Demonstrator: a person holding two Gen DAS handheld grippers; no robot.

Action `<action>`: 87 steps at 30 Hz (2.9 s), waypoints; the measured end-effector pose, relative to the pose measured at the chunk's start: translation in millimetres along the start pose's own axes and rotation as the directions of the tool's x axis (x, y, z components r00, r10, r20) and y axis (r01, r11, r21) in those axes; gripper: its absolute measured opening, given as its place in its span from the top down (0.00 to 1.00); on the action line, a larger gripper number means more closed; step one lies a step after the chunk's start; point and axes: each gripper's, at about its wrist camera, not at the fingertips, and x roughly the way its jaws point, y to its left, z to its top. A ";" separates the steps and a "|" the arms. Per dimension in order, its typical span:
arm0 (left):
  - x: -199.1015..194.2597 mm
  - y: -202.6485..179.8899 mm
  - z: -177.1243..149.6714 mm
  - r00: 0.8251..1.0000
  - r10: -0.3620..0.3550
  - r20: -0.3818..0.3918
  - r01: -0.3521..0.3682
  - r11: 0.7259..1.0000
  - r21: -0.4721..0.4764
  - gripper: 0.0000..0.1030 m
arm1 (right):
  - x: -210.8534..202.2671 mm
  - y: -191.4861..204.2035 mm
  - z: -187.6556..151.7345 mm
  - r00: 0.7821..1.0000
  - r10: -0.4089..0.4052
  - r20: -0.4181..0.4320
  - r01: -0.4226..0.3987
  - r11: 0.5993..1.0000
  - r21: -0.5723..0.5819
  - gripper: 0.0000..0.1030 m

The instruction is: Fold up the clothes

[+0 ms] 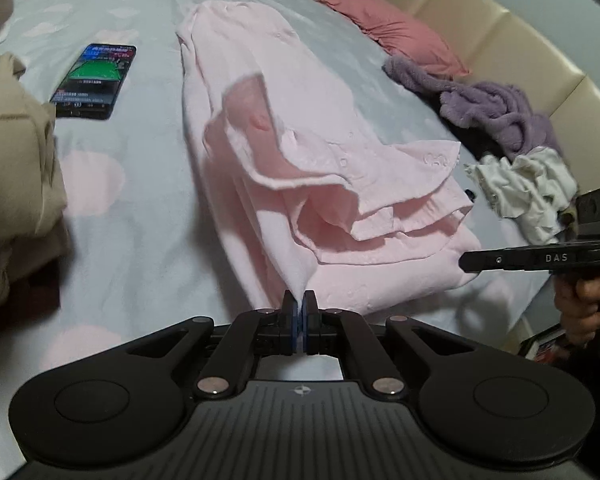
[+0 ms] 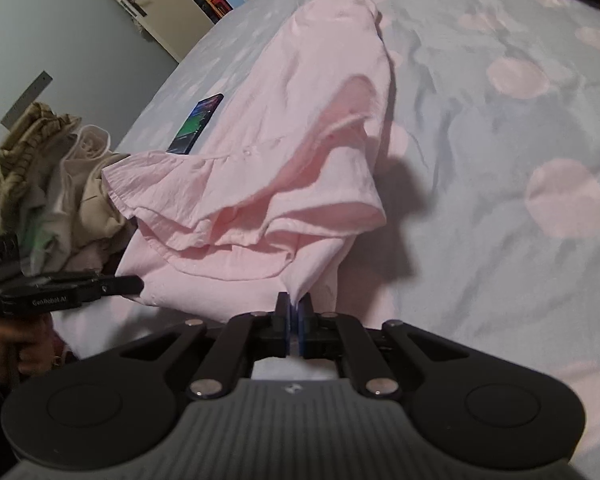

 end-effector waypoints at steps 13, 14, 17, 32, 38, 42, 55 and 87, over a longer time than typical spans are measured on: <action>-18.1 -42.5 -58.5 0.995 -0.070 -0.075 0.076 0.994 0.083 1.00 | -49.8 -8.3 -42.5 0.995 -0.031 -0.097 0.024 0.997 -0.067 0.96; -18.4 -45.8 -59.6 0.996 -0.056 -0.071 0.064 0.991 0.115 0.99 | -50.1 -7.7 -44.0 0.994 -0.047 -0.097 0.038 0.995 -0.089 0.95; -19.5 -55.7 -62.9 0.998 -0.018 -0.056 0.029 0.977 0.211 0.96 | -51.2 -6.1 -48.3 0.991 -0.095 -0.094 0.080 0.985 -0.155 0.75; -23.4 -116.3 -81.0 0.998 0.031 0.055 -0.062 0.641 0.765 0.76 | -51.6 64.2 -71.2 0.981 -0.161 0.106 0.171 0.472 -0.865 0.37; 7.3 -120.8 -84.8 0.996 0.085 -0.006 -0.033 0.444 0.895 0.75 | -29.3 81.5 -94.3 0.979 -0.196 0.047 0.072 0.120 -0.990 0.36; 8.3 -120.6 -94.1 0.996 0.085 0.039 -0.065 0.320 0.945 0.75 | -14.4 93.1 -109.7 0.973 -0.230 0.017 -0.012 -0.125 -0.992 0.26; -3.3 -132.4 -119.7 0.986 -0.028 0.164 -0.159 0.122 0.980 0.52 | 5.3 92.6 -124.1 0.967 -0.245 0.070 0.002 -0.267 -0.964 0.21; 43.4 -116.2 -135.0 0.959 0.203 0.199 -0.179 -0.111 0.977 0.48 | 27.8 91.8 -123.3 0.960 -0.264 0.098 0.043 -0.209 -0.977 0.22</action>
